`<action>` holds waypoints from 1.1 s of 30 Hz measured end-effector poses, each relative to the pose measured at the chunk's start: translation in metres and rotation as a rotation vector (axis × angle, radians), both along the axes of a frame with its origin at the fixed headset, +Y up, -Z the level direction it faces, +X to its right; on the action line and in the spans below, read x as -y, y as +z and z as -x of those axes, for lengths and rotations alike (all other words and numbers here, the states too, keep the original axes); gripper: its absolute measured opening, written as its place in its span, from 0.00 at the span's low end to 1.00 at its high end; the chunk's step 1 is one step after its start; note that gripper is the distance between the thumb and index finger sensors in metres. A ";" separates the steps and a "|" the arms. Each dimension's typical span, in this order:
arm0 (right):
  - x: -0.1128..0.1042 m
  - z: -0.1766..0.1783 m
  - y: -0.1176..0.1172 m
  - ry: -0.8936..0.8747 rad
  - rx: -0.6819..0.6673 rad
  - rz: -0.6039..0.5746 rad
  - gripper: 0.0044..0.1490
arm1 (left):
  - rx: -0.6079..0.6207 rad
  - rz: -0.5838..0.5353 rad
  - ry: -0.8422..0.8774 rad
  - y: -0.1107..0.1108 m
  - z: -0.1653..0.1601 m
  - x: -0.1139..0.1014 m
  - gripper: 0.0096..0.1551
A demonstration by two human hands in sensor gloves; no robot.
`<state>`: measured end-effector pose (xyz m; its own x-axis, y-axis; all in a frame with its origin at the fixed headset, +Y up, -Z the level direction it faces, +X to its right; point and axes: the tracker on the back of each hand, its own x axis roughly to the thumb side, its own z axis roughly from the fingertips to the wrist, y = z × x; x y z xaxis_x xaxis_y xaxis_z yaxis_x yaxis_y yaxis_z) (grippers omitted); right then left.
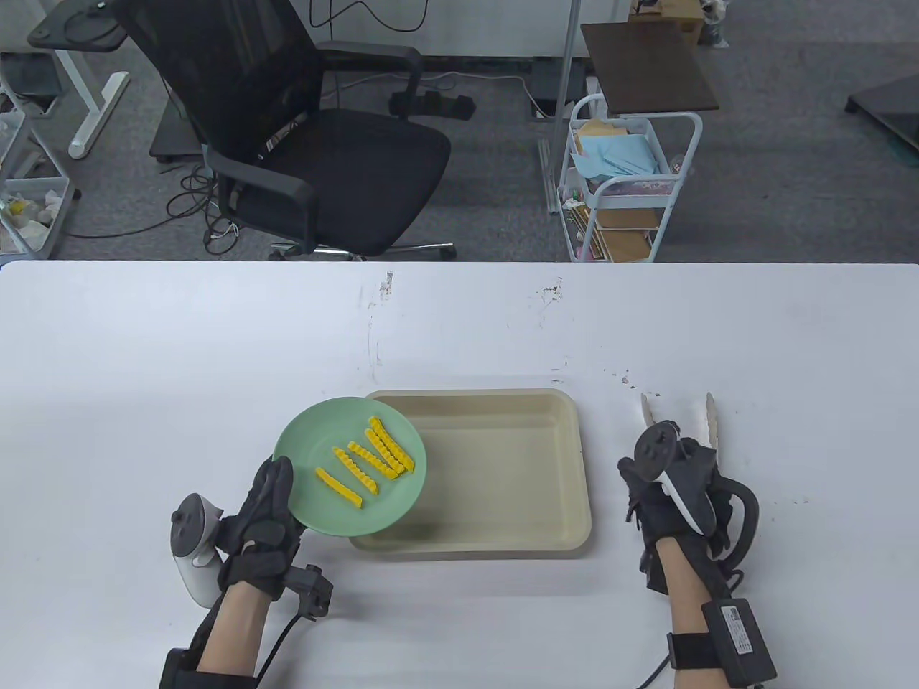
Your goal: Hold plate and receive fries gripped by tongs from baking tray
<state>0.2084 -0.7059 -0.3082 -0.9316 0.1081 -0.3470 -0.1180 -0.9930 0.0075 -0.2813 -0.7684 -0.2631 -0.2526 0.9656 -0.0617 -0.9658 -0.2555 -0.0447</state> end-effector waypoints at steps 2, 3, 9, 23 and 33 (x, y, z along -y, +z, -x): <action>-0.004 0.014 0.002 -0.046 -0.048 -0.050 0.50 | -0.002 0.001 0.000 0.000 0.000 0.000 0.38; -0.006 0.022 0.003 -0.073 -0.080 -0.078 0.50 | -0.004 0.002 0.000 0.000 0.000 0.000 0.38; -0.003 0.055 0.018 -0.144 -0.188 -0.191 0.49 | -0.008 0.008 0.006 0.000 0.000 0.000 0.38; 0.000 0.091 0.054 -0.011 -0.334 -0.173 0.50 | -0.121 0.072 -0.047 -0.002 0.014 -0.006 0.34; 0.001 0.102 0.060 -0.012 -0.372 -0.175 0.50 | -0.273 0.105 -0.065 -0.015 0.064 -0.014 0.35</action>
<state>0.1064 -0.7064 -0.2485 -0.9884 0.1470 0.0383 -0.1505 -0.9817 -0.1170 -0.3451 -0.7544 -0.2783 -0.2113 0.9723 -0.1000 -0.9530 -0.1822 0.2423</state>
